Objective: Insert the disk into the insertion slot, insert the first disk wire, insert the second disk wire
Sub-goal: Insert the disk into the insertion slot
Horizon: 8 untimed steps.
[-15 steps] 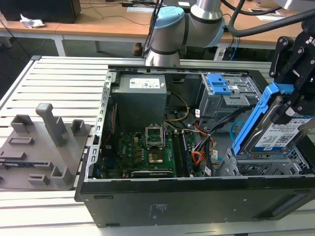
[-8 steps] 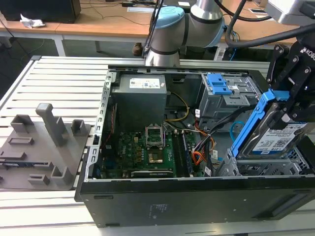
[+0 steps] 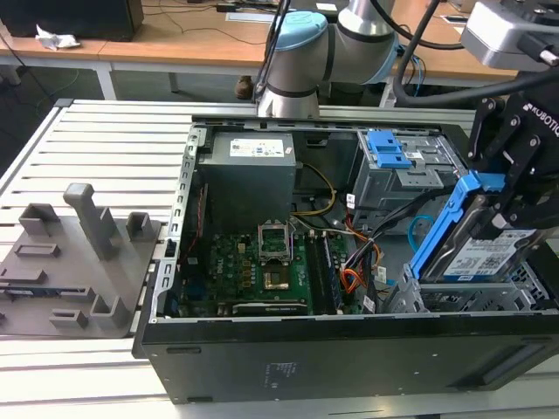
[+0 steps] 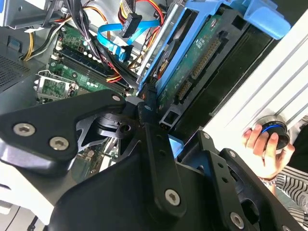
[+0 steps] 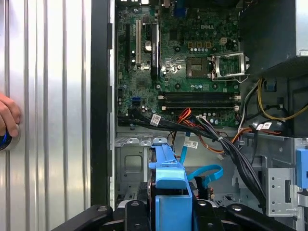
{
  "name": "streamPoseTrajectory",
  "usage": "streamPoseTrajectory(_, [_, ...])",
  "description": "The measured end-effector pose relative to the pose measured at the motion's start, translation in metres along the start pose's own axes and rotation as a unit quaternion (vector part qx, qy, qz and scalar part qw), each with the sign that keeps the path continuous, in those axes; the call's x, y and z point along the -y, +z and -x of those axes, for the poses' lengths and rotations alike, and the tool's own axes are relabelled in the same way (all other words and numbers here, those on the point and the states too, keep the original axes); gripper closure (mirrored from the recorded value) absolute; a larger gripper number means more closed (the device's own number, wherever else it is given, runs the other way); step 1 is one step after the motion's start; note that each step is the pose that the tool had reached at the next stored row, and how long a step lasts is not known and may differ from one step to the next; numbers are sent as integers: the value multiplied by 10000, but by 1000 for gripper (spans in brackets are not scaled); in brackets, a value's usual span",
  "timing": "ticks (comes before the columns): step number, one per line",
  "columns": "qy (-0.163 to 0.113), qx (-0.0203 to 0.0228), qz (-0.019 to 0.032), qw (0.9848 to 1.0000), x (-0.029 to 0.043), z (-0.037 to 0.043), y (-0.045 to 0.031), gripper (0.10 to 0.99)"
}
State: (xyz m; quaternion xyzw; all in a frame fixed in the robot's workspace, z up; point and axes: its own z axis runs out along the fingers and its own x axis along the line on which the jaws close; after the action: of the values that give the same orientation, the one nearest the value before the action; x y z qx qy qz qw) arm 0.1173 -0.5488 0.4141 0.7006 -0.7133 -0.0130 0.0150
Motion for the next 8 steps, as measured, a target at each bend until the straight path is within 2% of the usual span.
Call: streamPoseTrajectory(8, [0,0,0,10000,3,0,66,722])
